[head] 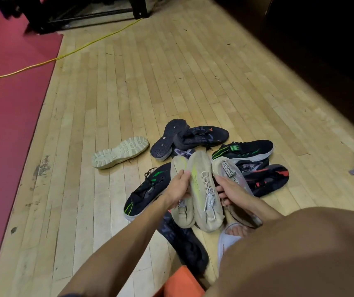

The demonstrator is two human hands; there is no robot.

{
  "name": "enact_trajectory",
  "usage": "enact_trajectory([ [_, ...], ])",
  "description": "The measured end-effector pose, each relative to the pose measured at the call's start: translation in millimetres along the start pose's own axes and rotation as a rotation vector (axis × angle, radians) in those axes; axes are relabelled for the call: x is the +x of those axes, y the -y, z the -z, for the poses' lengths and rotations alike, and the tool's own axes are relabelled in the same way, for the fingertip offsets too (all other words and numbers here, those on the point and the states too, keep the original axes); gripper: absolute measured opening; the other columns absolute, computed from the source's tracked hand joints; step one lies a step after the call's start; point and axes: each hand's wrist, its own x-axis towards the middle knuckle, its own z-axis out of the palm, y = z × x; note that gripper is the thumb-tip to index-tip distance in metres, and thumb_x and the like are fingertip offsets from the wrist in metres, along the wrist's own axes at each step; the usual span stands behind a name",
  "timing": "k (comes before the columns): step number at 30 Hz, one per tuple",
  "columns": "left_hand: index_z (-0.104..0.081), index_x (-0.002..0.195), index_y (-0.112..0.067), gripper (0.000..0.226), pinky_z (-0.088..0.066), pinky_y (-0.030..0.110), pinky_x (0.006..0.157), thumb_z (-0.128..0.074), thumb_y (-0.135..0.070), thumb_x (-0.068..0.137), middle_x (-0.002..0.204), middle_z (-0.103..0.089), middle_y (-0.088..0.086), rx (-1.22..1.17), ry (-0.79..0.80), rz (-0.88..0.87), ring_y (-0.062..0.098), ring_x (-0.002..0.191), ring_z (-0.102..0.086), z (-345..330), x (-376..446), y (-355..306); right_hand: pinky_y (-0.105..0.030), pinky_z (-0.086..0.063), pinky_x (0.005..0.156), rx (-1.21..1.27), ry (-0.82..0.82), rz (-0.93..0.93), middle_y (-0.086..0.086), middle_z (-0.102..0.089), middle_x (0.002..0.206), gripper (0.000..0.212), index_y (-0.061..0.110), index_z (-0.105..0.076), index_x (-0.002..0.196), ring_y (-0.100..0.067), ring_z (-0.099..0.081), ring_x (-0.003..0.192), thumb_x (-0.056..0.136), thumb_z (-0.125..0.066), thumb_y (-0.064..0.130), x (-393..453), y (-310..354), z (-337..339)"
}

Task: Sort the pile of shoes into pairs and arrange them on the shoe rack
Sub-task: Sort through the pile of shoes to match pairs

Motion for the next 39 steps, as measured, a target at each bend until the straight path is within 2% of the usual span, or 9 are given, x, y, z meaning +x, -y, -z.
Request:
enact_trajectory([
  [3,-0.04,0.148,-0.014,0.053,-0.024,0.024,0.111,-0.035,-0.041,0.103,0.151,-0.043,0.0,0.233,-0.178,-0.148,0.018,0.138,-0.04,15,7,1,-0.035,-0.042,0.091,-0.091,-0.092,0.049,0.017,-0.057,0.11,0.054,0.039,-0.053,0.109,-0.007,-0.053,0.1,0.076,-0.031,0.076,3,14,4],
  [6,-0.061,0.127,-0.013,0.041,-0.045,0.044,0.103,-0.04,-0.036,0.101,0.122,-0.066,0.013,0.051,-0.239,-0.124,0.028,0.113,-0.061,39,17,1,-0.038,-0.045,0.086,-0.073,-0.119,0.063,0.014,-0.06,0.095,0.039,0.034,-0.055,0.099,-0.008,-0.055,0.086,0.087,-0.033,0.063,5,32,7],
  [8,-0.064,0.117,-0.017,0.032,-0.048,0.039,0.093,-0.042,-0.034,0.101,0.103,-0.068,0.003,-0.058,-0.267,-0.128,0.022,0.094,-0.063,59,19,1,-0.036,-0.041,0.075,-0.015,-0.144,0.074,0.007,-0.058,0.086,0.031,0.028,-0.056,0.087,-0.012,-0.051,0.076,0.093,-0.038,0.053,8,42,12],
  [16,-0.057,0.13,-0.014,0.038,-0.043,0.045,0.105,-0.041,-0.034,0.102,0.129,-0.062,0.005,-0.027,-0.405,-0.101,0.023,0.115,-0.058,124,33,0,-0.039,-0.052,0.085,-0.015,-0.247,0.122,0.004,-0.07,0.105,0.045,0.03,-0.065,0.112,-0.016,-0.065,0.096,0.094,-0.037,0.06,24,77,32],
  [20,-0.055,0.134,-0.012,0.041,-0.04,0.037,0.107,-0.044,-0.033,0.1,0.133,-0.059,0.006,0.062,-0.453,-0.118,0.022,0.123,-0.053,136,51,-4,-0.028,-0.047,0.07,-0.092,-0.173,0.187,0.013,-0.069,0.107,0.072,0.034,-0.062,0.118,-0.009,-0.065,0.096,0.071,-0.031,0.078,40,119,30],
  [24,-0.053,0.135,-0.009,0.042,-0.036,0.025,0.095,-0.052,-0.029,0.097,0.136,-0.058,0.007,0.207,-0.492,-0.096,0.019,0.12,-0.054,151,74,0,-0.037,-0.05,0.09,-0.093,-0.108,0.218,0.016,-0.068,0.108,0.068,0.039,-0.059,0.122,-0.002,-0.063,0.094,0.073,-0.03,0.076,70,143,16],
  [31,-0.038,0.147,-0.011,0.081,-0.039,0.045,0.109,-0.077,-0.033,0.079,0.147,-0.046,0.014,0.707,-0.546,-0.086,0.032,0.132,-0.046,202,116,12,-0.046,-0.047,0.102,-0.123,-0.066,0.198,0.019,-0.067,0.108,0.047,0.047,-0.058,0.09,-0.007,-0.062,0.104,0.075,-0.025,0.076,115,137,-13],
  [35,-0.017,0.155,-0.015,0.116,-0.025,0.054,0.115,-0.078,-0.06,0.068,0.158,-0.025,0.015,0.891,-0.479,-0.068,0.034,0.144,-0.025,220,135,18,-0.049,-0.046,0.102,-0.122,-0.061,0.224,0.018,-0.066,0.109,0.048,0.045,-0.058,0.095,-0.009,-0.061,0.105,0.078,-0.024,0.074,134,137,-23],
  [39,-0.009,0.155,-0.021,0.121,-0.016,0.06,0.115,-0.082,-0.056,0.064,0.159,-0.02,0.012,1.058,-0.461,0.07,0.034,0.146,-0.017,229,154,28,-0.048,-0.046,0.102,-0.125,-0.035,0.223,0.014,-0.067,0.113,0.05,0.042,-0.062,0.098,-0.014,-0.061,0.109,0.084,-0.026,0.075,147,142,-34],
])
